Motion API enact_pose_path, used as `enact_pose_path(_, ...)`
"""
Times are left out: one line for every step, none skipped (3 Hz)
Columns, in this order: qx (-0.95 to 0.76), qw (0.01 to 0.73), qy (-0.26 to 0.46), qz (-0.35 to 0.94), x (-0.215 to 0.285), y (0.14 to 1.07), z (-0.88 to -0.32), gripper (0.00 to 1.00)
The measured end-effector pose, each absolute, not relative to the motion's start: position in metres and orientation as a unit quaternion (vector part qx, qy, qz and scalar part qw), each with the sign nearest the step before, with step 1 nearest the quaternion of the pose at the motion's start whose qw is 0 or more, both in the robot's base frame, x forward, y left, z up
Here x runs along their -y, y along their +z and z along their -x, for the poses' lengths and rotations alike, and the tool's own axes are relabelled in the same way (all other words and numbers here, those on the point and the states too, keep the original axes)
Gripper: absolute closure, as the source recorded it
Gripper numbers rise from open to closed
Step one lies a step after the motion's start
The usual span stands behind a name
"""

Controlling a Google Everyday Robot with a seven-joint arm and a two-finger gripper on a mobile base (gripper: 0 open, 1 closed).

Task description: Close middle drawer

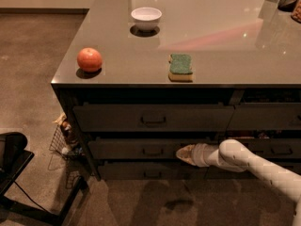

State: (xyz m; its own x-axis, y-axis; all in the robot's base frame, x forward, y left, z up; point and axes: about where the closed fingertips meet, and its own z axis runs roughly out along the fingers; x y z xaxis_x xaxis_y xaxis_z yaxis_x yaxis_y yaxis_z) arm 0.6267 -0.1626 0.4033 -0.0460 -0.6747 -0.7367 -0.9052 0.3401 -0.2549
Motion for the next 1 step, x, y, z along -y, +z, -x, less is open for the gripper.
enact_pose_path(-0.709, 0.409, 0.141, 0.557, 0.1626, 0.4033, -0.6266, 1.00)
